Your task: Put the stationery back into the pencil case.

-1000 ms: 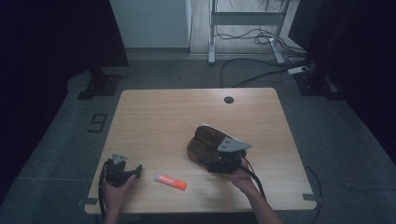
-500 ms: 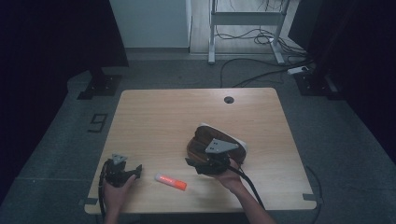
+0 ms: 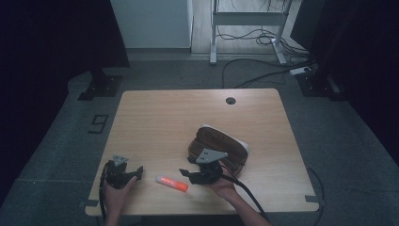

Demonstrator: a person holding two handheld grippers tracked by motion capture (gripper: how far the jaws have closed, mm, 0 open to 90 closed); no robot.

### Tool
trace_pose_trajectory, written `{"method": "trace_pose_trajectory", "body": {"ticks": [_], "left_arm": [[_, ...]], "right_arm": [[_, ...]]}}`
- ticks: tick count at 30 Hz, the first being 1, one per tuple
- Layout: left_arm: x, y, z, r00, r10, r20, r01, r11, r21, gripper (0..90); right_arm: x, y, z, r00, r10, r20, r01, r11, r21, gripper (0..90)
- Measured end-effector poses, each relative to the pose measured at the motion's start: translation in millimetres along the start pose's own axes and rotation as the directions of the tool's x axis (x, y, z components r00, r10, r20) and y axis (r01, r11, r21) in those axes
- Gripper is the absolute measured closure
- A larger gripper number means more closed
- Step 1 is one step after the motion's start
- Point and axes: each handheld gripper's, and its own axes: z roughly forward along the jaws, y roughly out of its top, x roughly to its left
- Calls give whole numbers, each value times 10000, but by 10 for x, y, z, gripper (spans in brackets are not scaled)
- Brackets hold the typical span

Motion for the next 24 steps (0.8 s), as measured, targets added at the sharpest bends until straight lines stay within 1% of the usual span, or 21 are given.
{"method": "trace_pose_trajectory", "body": {"ticks": [3,8,11,17,18,21,24], "left_arm": [[0,0,0,10000,-1,-1,1,10000,0,145],[0,0,0,10000,3,0,-3,10000,0,145],[0,0,0,10000,1,0,-1,10000,1,145],[0,0,0,10000,5,0,-5,10000,3,145],[0,0,0,10000,2,1,-2,10000,2,145],[0,0,0,10000,2,1,-2,10000,2,145],[0,0,0,10000,2,2,-2,10000,1,145]], "right_arm": [[21,-26,32,10000,-5,-46,5,9999,115,425],[69,-106,141,9998,-30,-211,41,9987,503,428],[81,-140,183,9997,-55,-232,69,9979,640,430],[97,-199,252,9995,79,-290,-54,9963,861,436],[106,-218,278,9994,96,-330,-63,9952,975,436],[118,-235,300,9992,74,-386,-34,9947,1031,438],[155,-263,340,9989,1,-466,55,9928,1198,442]]}}
